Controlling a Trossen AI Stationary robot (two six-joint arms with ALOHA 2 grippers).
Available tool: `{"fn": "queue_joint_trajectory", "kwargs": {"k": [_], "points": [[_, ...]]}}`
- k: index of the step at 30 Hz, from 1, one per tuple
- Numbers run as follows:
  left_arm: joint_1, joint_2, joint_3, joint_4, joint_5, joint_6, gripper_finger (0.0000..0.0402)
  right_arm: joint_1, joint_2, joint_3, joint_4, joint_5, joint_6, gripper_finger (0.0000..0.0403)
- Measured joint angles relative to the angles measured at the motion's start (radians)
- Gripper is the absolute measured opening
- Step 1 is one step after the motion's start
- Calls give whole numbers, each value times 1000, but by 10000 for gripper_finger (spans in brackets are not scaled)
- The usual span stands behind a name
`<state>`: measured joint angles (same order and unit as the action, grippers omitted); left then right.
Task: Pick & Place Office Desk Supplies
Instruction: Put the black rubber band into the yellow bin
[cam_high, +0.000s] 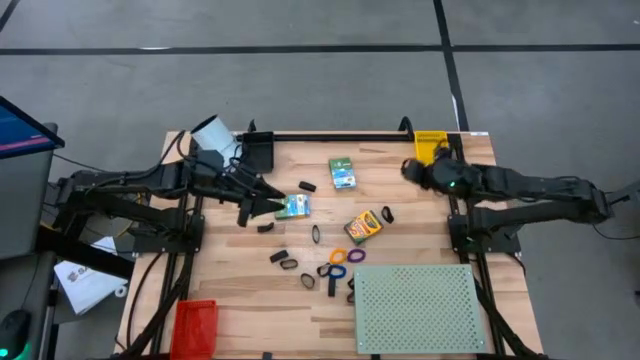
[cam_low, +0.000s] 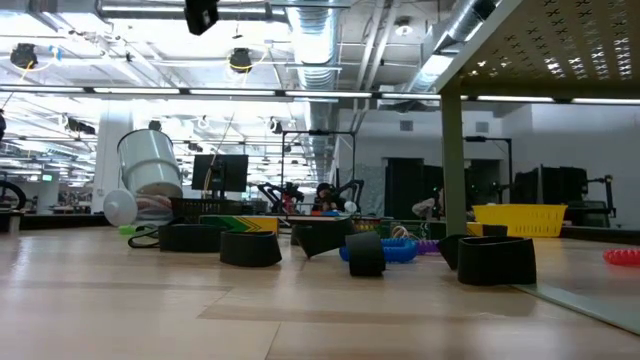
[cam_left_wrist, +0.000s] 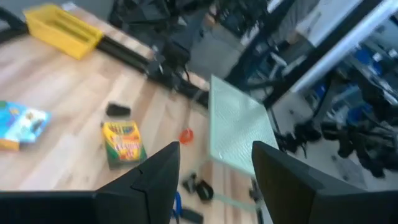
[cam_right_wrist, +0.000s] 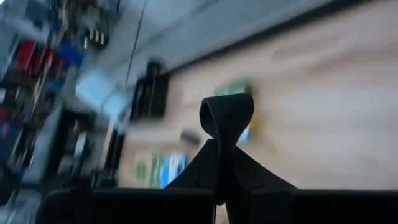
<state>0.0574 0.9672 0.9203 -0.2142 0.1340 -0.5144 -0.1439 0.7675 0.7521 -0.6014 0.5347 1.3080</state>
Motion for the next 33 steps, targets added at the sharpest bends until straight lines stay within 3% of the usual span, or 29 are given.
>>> {"fn": "queue_joint_trajectory", "kwargs": {"k": [6,12,16,23,27,33], "points": [[0,89,0,147,-5,0,195,-259,33,121,-171,-35,-217,1],[0,173,0,236,-4,-10,195,-606,206,227,-313,-212,-550,0],[0,209,0,282,3,-23,195,-804,334,236,-308,-370,-683,0],[-1,228,0,359,4,-44,195,-770,442,254,-319,-314,-599,0],[-13,219,-1,378,3,-44,195,-752,472,252,-343,-172,-395,0],[-37,209,0,391,3,-43,195,-738,499,241,-346,-140,-141,0]]}}
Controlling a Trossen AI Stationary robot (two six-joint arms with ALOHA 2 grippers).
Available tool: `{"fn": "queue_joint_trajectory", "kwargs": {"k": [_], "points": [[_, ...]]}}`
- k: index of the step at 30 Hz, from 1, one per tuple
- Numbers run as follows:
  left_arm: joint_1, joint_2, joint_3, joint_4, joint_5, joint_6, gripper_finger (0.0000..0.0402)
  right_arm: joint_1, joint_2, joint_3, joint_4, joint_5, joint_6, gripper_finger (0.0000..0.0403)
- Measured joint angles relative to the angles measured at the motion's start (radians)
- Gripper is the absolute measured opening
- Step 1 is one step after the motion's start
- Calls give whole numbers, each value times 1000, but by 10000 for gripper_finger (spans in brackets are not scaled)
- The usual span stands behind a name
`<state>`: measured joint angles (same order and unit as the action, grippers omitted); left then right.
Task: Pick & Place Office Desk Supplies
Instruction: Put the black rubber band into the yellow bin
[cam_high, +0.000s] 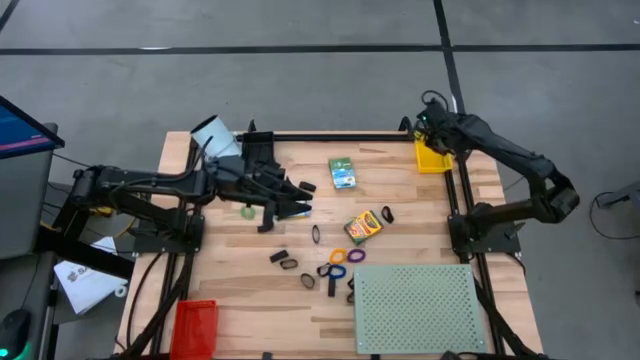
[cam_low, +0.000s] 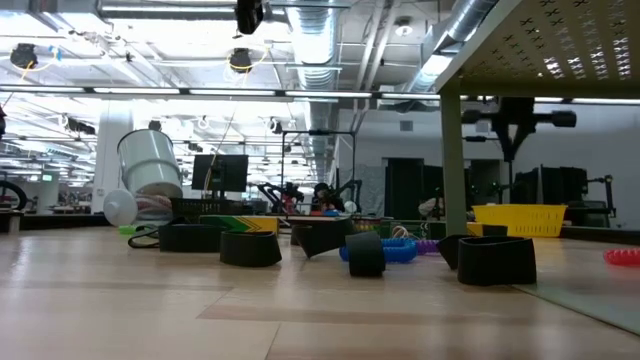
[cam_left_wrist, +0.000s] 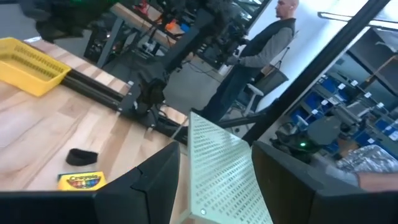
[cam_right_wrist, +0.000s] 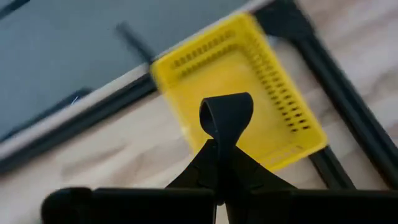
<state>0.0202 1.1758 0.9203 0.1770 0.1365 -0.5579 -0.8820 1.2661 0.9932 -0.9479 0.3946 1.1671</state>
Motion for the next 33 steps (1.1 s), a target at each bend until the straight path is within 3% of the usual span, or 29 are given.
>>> {"fn": "queue_joint_trajectory", "kwargs": {"k": [6,12,18,25,33], "points": [[-28,-1,0,27,0,1,195,14,36,0,-72,22,323,0],[-58,-1,0,35,6,1,195,29,97,0,-129,25,459,0],[-75,-10,0,38,14,0,195,42,172,0,-114,48,486,0],[-77,-45,0,34,14,0,195,69,195,-1,-139,151,582,3],[-77,-76,0,33,14,0,195,62,194,-1,-142,211,554,68]]}}
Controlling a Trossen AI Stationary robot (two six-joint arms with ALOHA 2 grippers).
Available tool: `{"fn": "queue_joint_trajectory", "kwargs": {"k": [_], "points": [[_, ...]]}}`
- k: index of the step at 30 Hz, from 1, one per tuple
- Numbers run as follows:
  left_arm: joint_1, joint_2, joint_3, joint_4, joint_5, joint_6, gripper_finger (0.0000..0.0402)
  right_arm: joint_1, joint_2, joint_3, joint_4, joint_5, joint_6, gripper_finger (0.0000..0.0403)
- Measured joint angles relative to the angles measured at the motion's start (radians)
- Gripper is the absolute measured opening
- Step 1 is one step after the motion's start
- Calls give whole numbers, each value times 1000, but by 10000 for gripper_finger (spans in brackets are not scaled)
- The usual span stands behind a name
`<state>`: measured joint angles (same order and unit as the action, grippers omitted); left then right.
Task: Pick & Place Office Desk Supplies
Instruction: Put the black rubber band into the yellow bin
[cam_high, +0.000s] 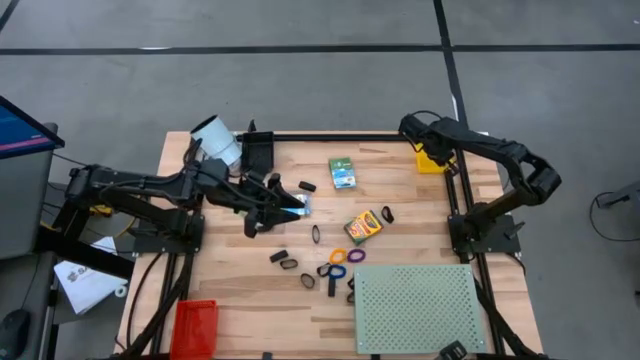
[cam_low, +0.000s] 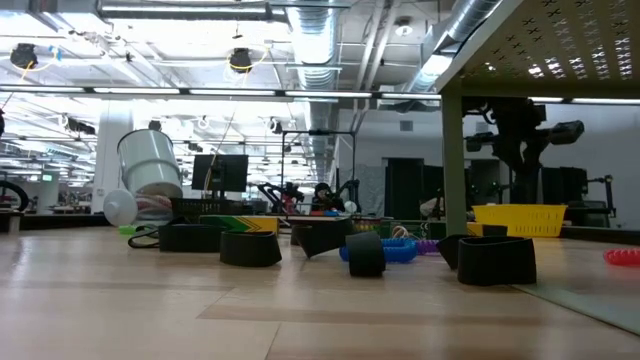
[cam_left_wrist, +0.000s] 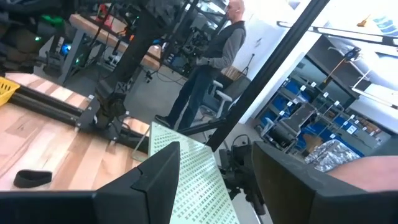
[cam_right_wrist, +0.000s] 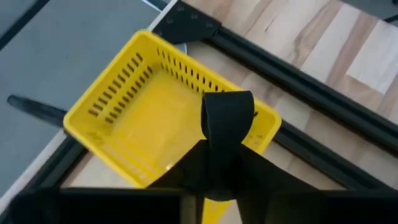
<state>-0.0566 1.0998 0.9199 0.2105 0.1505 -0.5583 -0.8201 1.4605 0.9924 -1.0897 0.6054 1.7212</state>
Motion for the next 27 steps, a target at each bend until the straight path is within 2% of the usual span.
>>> {"fn": "queue_joint_trajectory", "kwargs": {"k": [11,16,21,27], "points": [[-10,-2,0,0,0,-7,195,-1,0,0,27,54,7,173],[-20,-2,0,0,1,-7,195,30,-10,-1,33,57,-22,206],[-21,-2,0,-1,3,-7,195,158,-86,-2,61,98,-205,216],[-22,-2,0,-13,41,-8,195,413,-265,-1,104,128,-437,212]]}}
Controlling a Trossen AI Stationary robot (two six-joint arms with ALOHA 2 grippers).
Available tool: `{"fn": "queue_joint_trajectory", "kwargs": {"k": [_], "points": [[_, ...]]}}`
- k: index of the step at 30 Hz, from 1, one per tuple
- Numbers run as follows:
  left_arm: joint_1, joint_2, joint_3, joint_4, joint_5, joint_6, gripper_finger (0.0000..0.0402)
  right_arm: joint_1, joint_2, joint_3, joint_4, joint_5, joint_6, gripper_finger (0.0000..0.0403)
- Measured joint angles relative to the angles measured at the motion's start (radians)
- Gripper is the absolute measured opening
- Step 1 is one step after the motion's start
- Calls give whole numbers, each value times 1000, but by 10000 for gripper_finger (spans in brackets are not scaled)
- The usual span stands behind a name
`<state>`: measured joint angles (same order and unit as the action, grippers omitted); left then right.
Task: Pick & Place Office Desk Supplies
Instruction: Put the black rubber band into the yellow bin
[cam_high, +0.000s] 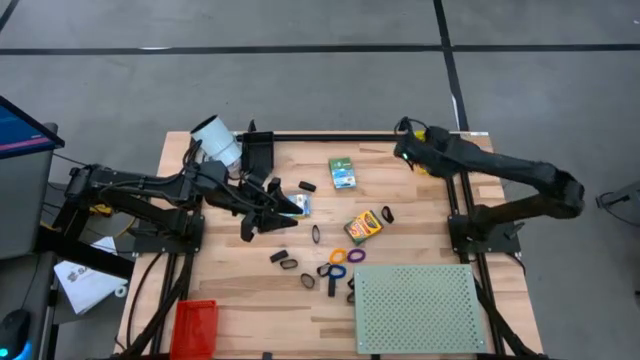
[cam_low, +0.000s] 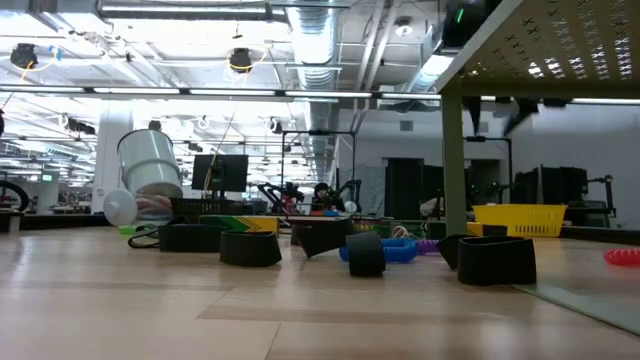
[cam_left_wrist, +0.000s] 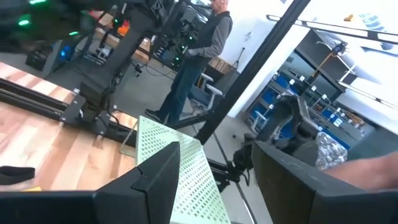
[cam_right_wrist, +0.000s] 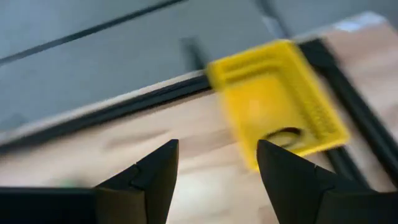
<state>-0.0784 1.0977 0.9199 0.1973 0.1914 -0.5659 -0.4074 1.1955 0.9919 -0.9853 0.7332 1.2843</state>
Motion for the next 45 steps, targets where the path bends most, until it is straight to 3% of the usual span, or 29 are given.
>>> {"fn": "queue_joint_trajectory", "kwargs": {"k": [4,7,13,25,45], "points": [[-8,0,0,-16,4,0,195,166,-101,1,13,-157,-73,207],[-9,1,0,-18,4,0,195,267,-129,1,-15,-306,12,200],[-9,1,0,-18,4,1,195,405,-50,0,-105,-320,197,201],[-8,1,0,-16,2,6,195,382,248,0,-27,-462,131,264],[-55,1,0,-17,20,5,195,361,550,0,70,-456,101,265]]}}
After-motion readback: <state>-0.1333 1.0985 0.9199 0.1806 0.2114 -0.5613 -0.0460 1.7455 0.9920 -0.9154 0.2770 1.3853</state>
